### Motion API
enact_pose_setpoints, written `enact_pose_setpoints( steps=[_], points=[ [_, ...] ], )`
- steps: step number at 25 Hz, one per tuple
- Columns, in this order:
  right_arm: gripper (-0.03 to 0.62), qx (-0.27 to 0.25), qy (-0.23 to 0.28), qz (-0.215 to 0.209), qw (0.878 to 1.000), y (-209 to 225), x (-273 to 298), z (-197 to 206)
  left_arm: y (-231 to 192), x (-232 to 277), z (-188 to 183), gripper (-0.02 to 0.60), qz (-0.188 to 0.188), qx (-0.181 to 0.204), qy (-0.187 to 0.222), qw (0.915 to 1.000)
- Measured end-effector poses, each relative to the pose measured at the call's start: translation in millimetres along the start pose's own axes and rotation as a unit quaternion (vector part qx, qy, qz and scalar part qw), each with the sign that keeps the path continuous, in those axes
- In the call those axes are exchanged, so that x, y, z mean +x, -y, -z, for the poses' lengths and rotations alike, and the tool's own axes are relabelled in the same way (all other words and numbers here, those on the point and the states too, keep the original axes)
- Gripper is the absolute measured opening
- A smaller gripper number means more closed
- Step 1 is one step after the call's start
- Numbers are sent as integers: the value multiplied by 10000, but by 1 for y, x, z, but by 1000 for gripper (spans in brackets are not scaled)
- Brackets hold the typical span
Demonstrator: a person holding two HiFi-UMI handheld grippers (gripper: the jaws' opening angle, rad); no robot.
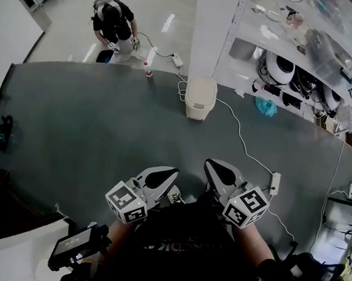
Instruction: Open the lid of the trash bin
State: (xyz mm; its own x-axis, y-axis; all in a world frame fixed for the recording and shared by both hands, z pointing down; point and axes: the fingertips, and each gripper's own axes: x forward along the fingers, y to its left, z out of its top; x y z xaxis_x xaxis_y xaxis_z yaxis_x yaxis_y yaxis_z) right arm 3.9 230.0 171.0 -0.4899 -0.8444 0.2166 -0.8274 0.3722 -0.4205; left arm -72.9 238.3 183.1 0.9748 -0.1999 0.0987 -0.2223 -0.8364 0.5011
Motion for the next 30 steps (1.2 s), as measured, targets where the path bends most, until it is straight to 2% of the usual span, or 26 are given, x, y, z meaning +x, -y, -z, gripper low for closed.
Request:
enact_pose_setpoints(
  steps=[4, 11, 21, 26, 30],
  points=[
    [8, -68, 44, 46, 10000, 9, 5, -10, -6, 0, -3, 1, -71, -92, 30, 9999],
    [9, -183, -32, 194, 9996, 58, 22, -23, -25, 16, -7, 0, -262, -146, 18, 9995],
    [9, -350, -297, -11, 9989, 141, 98, -64, -83, 61, -36, 1, -703, -388, 43, 9968],
    [9, -705, -530, 77, 9961, 189, 135, -67, -112, 91, -45, 2, -770, -410, -43, 9962],
    [9, -1177, -873, 213, 9890, 229, 165, -51, -133, 113, -43, 2, -782, -497, -176, 9955]
  ],
)
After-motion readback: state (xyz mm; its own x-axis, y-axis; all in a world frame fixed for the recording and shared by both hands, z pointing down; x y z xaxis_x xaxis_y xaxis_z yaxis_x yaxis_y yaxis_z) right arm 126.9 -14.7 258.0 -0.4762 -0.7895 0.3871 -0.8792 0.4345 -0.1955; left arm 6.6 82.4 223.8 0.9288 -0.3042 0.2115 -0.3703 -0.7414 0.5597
